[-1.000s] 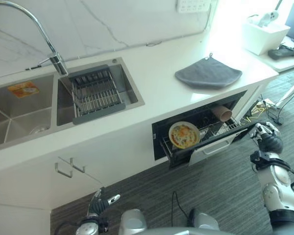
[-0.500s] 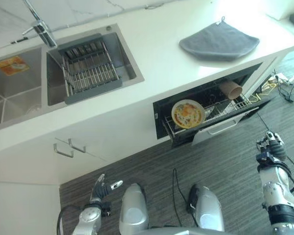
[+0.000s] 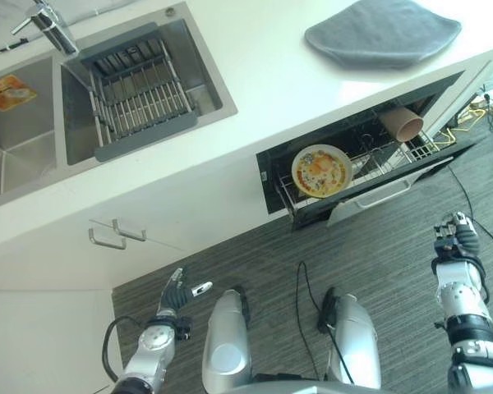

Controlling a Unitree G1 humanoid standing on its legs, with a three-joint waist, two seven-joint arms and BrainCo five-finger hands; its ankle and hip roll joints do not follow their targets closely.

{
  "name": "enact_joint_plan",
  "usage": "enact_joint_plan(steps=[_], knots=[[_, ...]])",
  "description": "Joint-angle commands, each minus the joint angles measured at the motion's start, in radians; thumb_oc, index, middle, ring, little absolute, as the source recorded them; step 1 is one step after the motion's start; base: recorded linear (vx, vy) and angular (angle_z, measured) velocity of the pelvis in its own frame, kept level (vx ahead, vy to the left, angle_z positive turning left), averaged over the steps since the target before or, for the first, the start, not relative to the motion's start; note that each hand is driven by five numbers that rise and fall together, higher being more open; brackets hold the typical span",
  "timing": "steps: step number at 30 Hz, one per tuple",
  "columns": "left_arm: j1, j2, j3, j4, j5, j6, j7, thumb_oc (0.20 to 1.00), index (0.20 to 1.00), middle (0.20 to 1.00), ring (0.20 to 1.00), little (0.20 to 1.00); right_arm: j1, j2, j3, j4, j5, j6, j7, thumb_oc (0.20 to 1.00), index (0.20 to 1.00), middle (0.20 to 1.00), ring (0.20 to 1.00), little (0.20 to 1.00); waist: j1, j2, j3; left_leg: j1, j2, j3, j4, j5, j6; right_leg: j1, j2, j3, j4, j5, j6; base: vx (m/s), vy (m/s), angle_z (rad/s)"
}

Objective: Place the dishes in the dishwasher.

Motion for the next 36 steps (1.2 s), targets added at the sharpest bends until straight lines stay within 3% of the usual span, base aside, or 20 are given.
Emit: enact_joint_plan(steps=[1,5,10,21,28,36], knots=[[0.015,0.058,-0.023,-0.054,-0.035,-0.041,0.018,1.000,1.000,1.000,1.000,1.000,-0.025,-0.033,0.004,0.025,0.100,0.032,0.083,0.200,0.200,0.200,0.200,0.200,0.021,-0.010,-0.032,-0.023,0.023,-0.071,-0.023,0.066,-0.014,0.056,-0.070,-0.005,-0.021,0.050,0.038,-0.05,0.000,0.01],[0.008,0.083,-0.035,-0.099,-0.061,-0.035,0.015,1.000,1.000,1.000,1.000,1.000,-0.099,-0.064,0.004,0.124,0.202,0.099,0.147,0.200,0.200,0.200,0.200,0.200,0.034,0.014,-0.014,-0.059,0.007,-0.077,0.005,0.047,-0.013,0.002,-0.093,0.010,0.029,0.033,0.042,-0.05,0.021,0.08],[0.000,0.099,-0.068,-0.140,-0.068,-0.024,0.026,1.000,1.000,1.000,1.000,1.000,-0.210,-0.128,0.028,0.210,0.171,0.169,0.178,0.200,0.200,0.200,0.200,0.200,0.046,0.047,0.007,-0.087,-0.015,-0.077,0.011,0.043,-0.012,-0.053,-0.117,0.034,0.068,0.022,0.045,-0.05,0.059,0.04],[-0.010,0.124,-0.105,-0.203,-0.089,-0.017,0.035,1.000,1.000,1.000,1.000,1.000,-0.390,-0.219,0.079,0.273,0.116,0.216,0.199,0.200,0.200,0.200,0.200,0.200,0.050,0.116,0.042,-0.124,-0.047,-0.064,-0.001,0.050,-0.006,-0.130,-0.136,0.078,0.107,0.003,0.041,-0.04,0.035,0.00],[0.004,0.128,-0.107,-0.247,-0.099,-0.004,0.033,1.000,1.000,1.000,1.000,1.000,-0.480,-0.291,0.119,0.292,0.023,0.245,0.216,0.200,0.200,0.200,0.200,0.200,0.052,0.136,0.051,-0.120,-0.048,-0.053,-0.032,0.068,-0.007,-0.134,-0.130,0.082,0.083,0.006,0.033,-0.02,0.019,-0.05],[0.016,0.155,-0.097,-0.293,-0.100,0.017,0.028,1.000,1.000,1.000,1.000,1.000,-0.610,-0.356,0.203,0.325,-0.114,0.267,0.238,0.200,0.200,0.200,0.200,0.200,0.081,0.138,0.057,-0.122,-0.052,-0.061,-0.056,0.089,-0.004,-0.124,-0.123,0.062,0.069,0.003,0.020,0.00,-0.016,0.01]])
